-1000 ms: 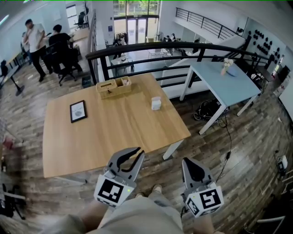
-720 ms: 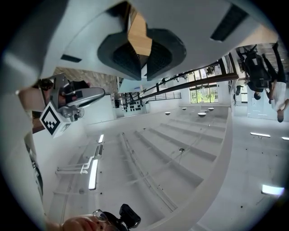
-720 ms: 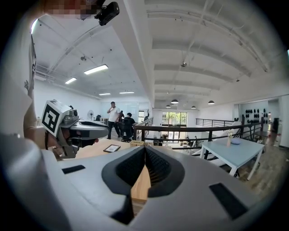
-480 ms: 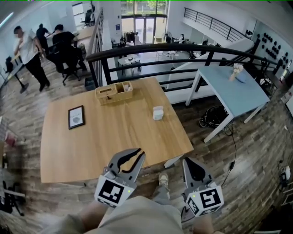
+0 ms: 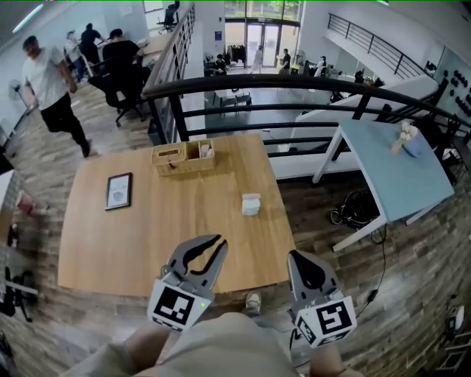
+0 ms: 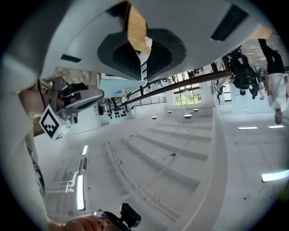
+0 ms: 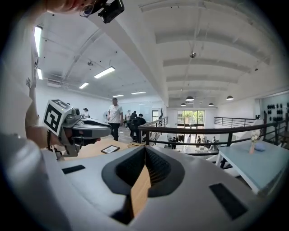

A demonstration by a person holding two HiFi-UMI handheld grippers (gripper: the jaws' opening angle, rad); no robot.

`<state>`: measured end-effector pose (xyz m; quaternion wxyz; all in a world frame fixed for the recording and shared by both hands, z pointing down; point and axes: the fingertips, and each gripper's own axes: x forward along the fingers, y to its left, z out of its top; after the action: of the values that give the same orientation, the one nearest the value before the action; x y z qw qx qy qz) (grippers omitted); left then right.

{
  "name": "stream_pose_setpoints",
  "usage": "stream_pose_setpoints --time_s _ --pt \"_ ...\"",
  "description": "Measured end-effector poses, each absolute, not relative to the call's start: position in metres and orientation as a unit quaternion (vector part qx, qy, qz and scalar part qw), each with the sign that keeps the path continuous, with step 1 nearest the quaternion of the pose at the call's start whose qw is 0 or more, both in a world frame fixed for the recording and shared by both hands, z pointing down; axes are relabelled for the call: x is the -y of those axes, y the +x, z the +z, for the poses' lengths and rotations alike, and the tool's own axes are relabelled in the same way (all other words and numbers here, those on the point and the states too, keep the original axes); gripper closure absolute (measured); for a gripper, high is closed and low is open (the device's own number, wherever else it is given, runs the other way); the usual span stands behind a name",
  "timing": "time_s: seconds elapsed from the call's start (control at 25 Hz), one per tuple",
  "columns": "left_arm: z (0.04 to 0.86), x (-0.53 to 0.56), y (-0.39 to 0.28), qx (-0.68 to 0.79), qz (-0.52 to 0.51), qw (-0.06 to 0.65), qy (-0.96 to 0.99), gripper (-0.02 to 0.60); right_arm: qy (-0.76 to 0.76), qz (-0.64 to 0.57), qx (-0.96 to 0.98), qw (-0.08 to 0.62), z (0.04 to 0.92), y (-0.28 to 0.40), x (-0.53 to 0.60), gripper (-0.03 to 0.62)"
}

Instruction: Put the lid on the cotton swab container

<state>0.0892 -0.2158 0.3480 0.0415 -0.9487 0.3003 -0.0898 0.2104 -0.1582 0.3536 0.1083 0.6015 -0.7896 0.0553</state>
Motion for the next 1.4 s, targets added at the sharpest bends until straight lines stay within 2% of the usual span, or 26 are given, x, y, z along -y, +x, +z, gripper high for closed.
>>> stream_pose_setpoints --time_s 0.48,0.96,1.4 --pt "0.354 0.297 0.141 -0.4 -0.115 0.033 -0.909 0.526 0.529 0.041 0.84 0.11 0.356 0.287 0.26 0.568" --pt "0.35 0.322 0.129 -0.409 -0.11 0.02 -0.906 0.557 0.525 0.062 0.842 0.109 0.364 0.287 0.294 0.568" --pt "0.359 0.36 0.122 -0.399 -0.103 0.01 -0.911 0.558 0.531 0.068 0.837 0.114 0.375 0.274 0.341 0.568"
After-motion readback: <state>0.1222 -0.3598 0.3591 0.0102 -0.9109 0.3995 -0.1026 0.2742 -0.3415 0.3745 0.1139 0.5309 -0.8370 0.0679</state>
